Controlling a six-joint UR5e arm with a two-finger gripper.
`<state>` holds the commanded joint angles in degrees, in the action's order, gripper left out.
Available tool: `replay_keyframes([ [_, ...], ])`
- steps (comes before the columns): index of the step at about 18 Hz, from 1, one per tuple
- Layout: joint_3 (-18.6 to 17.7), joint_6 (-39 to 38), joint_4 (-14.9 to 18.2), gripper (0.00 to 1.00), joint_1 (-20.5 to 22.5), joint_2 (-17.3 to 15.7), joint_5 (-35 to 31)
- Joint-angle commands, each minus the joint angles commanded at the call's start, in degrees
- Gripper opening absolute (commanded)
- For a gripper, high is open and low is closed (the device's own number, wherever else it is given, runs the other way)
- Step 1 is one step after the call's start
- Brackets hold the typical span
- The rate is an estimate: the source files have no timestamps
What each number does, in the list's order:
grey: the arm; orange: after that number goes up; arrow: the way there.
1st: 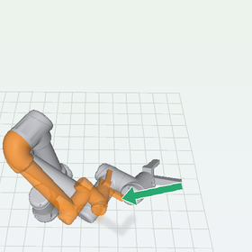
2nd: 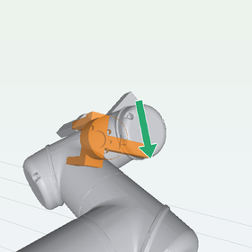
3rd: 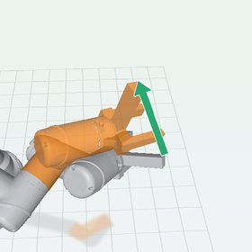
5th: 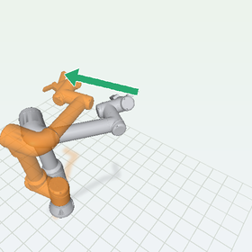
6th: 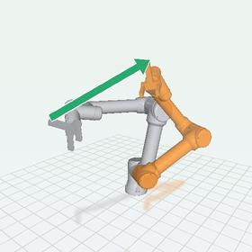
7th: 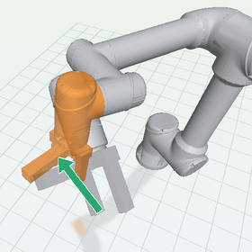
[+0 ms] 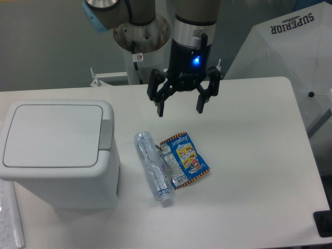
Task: Open the trash can
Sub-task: 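Lower the gripper to the lid edge of the white trash can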
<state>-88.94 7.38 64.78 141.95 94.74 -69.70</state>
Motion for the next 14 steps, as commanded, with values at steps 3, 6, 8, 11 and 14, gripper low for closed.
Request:
replay_keyframes([
  [3, 0.00, 0.00, 0.00, 1.00, -1.23, 0.79, -0.09],
  [6, 0.35, -0.09, 0.00, 1.00, -1.76, 1.14, 0.09],
  [8, 0.35, -0.26, 0.00, 1.00, -2.03, 1.23, 0.17],
  [11, 0.35, -0.26, 0.00, 1.00, -2.73, 1.67, 0.00],
  [14, 0.61, -0.26, 0.00, 1.00, -3.08, 1.76, 0.09],
])
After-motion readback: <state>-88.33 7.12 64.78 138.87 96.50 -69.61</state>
